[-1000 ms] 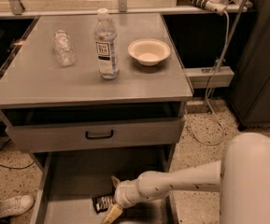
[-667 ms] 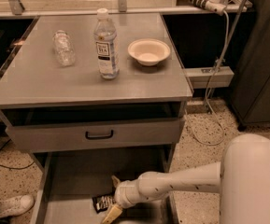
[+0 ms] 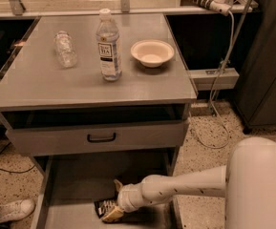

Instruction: Pick rxbar chocolate from middle drawer and place on counter

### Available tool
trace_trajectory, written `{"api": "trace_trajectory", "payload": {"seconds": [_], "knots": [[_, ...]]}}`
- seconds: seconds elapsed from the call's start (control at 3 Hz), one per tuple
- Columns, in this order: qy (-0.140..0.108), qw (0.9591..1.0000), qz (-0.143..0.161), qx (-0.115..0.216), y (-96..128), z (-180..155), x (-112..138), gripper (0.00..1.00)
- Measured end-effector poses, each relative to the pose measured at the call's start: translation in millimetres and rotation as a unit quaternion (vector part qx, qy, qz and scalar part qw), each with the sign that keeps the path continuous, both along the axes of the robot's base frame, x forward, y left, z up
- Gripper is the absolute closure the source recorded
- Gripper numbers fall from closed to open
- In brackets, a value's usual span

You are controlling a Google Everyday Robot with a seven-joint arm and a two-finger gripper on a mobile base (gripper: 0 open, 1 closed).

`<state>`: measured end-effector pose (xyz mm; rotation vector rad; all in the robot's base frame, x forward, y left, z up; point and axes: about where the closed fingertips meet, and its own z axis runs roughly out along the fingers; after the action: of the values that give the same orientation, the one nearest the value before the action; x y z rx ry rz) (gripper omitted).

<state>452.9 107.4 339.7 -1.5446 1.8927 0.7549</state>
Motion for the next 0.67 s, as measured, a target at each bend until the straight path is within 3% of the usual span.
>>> {"api": "trace_trajectory", "payload": {"seconds": [0.67], "knots": [[0.000,1.0000,0.000,0.000,0.0,0.0,0.0,0.89]]}}
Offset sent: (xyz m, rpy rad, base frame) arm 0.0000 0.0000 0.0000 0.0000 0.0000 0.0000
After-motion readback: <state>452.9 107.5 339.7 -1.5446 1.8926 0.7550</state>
